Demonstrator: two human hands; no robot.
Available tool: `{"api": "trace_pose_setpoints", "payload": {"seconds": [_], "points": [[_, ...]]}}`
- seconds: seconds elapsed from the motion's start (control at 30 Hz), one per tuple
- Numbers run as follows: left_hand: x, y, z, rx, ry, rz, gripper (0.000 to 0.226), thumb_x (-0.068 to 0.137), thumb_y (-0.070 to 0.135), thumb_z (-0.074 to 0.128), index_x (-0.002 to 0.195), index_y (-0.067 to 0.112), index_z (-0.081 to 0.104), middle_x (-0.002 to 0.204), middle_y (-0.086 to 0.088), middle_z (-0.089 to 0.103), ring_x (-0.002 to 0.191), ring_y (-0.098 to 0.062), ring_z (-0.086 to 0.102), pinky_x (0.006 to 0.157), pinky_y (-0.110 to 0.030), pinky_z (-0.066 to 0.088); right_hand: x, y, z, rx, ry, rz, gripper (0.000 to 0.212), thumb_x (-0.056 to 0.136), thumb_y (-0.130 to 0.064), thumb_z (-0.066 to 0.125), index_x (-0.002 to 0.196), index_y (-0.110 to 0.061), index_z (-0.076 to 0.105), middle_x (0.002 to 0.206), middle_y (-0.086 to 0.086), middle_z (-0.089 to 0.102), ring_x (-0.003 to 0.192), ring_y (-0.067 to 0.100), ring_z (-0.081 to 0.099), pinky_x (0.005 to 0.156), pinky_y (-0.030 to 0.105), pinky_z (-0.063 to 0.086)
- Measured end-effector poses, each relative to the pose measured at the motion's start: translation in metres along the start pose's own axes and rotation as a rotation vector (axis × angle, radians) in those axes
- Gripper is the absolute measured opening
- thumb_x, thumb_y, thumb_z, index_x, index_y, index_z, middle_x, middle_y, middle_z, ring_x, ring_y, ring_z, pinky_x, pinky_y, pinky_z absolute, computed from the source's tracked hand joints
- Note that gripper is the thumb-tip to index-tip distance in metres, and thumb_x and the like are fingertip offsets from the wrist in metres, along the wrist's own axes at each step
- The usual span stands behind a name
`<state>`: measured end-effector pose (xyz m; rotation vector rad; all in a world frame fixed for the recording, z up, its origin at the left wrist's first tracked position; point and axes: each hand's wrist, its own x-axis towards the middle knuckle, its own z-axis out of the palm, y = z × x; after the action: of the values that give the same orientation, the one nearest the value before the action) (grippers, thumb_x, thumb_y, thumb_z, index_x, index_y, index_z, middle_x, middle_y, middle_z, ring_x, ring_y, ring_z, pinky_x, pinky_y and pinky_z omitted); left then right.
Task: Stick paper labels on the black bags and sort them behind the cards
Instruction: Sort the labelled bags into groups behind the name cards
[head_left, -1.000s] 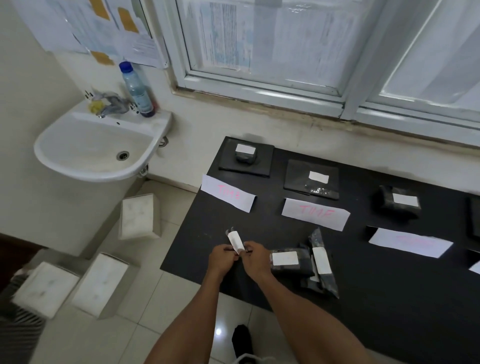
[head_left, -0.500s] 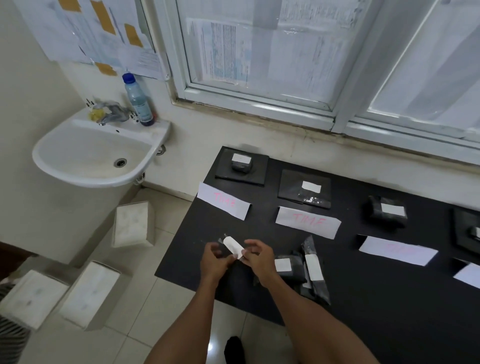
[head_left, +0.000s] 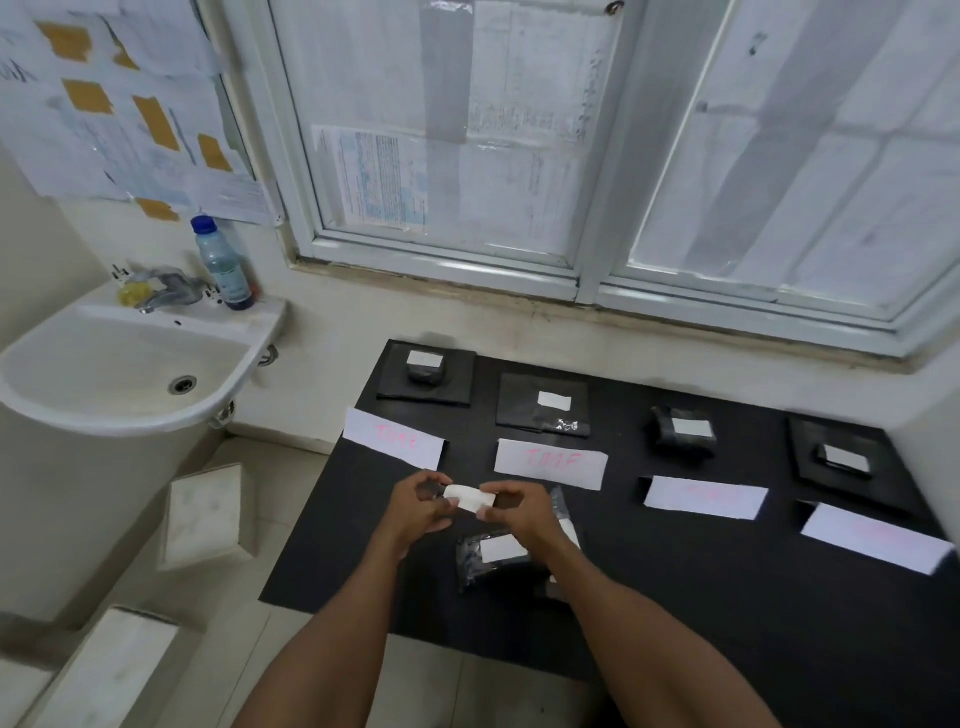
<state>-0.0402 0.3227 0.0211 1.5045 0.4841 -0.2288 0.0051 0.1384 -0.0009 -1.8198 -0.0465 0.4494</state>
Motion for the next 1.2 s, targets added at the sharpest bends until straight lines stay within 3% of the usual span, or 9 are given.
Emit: {"api": "trace_pose_setpoints", "payload": {"seconds": [0.1,0.2,0.33,0.47,0.6,0.7,0.87,1.03,1.2], "points": [[0.006,0.010,0.011,0.076,-0.018,0.051,0.017,0.079,-0.004,0.071,0.090,0.005,0.063,0.093,-0.018,0.066,0.081,-0.025,0.067,0.072,-0.035,0.060,-0.004,-0.007,-0.014,-0.040,0.052,0.005,0.040,0.063,0.001,0.084,0.100,-0.008,0.074,0.088,0.009,0.073,0.075,0.014,0.069,0.068,0.021,0.056],[0.012,0.021,0.019,0.186,-0.050,0.115,0.014,0.075,-0.006,0.073,0.084,0.003,0.066,0.093,-0.022,0.068,0.082,-0.027,0.067,0.081,-0.042,0.058,-0.006,-0.012,-0.029,-0.095,0.110,-0.026,0.040,0.064,-0.002,0.084,0.102,-0.009,0.074,0.089,0.009,0.073,0.080,0.019,0.069,0.073,0.020,0.056],[0.019,0.035,0.025,0.345,-0.160,0.184,0.034,0.073,-0.005,0.074,0.102,0.013,0.073,0.098,-0.014,0.072,0.093,-0.021,0.068,0.083,-0.033,0.058,-0.006,-0.016,-0.046,-0.142,0.174,-0.030,0.035,0.068,-0.002,0.081,0.102,-0.008,0.074,0.094,0.006,0.073,0.082,0.016,0.068,0.078,0.021,0.055],[0.024,0.044,0.034,0.520,-0.189,0.255,0.035,0.073,0.000,0.073,0.101,0.020,0.076,0.096,-0.005,0.074,0.091,-0.016,0.069,0.081,-0.025,0.056,-0.004,-0.020,-0.054,-0.202,0.200,-0.056,0.031,0.071,-0.003,0.080,0.101,-0.011,0.075,0.098,0.004,0.073,0.080,0.016,0.069,0.067,0.011,0.051],[0.025,0.050,0.039,0.559,-0.169,0.256,0.034,0.070,0.010,0.078,0.102,0.021,0.076,0.091,-0.003,0.075,0.084,-0.011,0.068,0.072,-0.012,0.050,-0.005,-0.021,-0.059,-0.257,0.199,-0.096,0.032,0.073,-0.001,0.078,0.104,-0.008,0.073,0.102,0.003,0.070,0.086,0.018,0.070,0.073,0.015,0.055],[0.028,0.050,0.040,0.568,-0.166,0.263,0.032,0.071,0.026,0.081,0.103,0.024,0.076,0.094,0.000,0.074,0.086,-0.012,0.068,0.073,-0.018,0.052,-0.005,-0.023,-0.062,-0.287,0.194,-0.118,0.033,0.072,0.000,0.078,0.104,-0.008,0.073,0.107,0.006,0.069,0.087,0.017,0.070,0.076,0.015,0.055],[0.033,0.048,0.035,0.614,-0.195,0.276,0.028,0.078,0.015,0.076,0.105,0.021,0.075,0.095,-0.002,0.074,0.085,-0.012,0.067,0.078,-0.023,0.054,-0.006,-0.026,-0.064,-0.430,0.127,-0.156,0.034,0.075,-0.005,0.077,0.108,-0.007,0.072,0.104,0.007,0.071,0.080,0.009,0.065,0.070,0.004,0.048],[0.034,0.047,0.032,0.682,-0.223,0.265,0.026,0.081,0.010,0.071,0.107,0.016,0.074,0.093,-0.006,0.075,0.083,-0.013,0.068,0.075,-0.021,0.054,-0.007,-0.025,-0.063,-0.567,0.074,-0.189,0.031,0.080,-0.015,0.073,0.111,-0.010,0.071,0.105,0.005,0.072,0.087,0.013,0.065,0.080,0.013,0.049],[0.036,0.044,0.032,0.684,-0.228,0.265,0.024,0.084,0.009,0.068,0.106,0.014,0.074,0.093,-0.008,0.075,0.085,-0.018,0.071,0.079,-0.028,0.056,-0.008,-0.027,-0.061,-0.610,0.062,-0.212,0.027,0.083,-0.013,0.069,0.109,-0.010,0.072,0.101,0.007,0.073,0.084,0.014,0.065,0.077,0.018,0.050]]}}
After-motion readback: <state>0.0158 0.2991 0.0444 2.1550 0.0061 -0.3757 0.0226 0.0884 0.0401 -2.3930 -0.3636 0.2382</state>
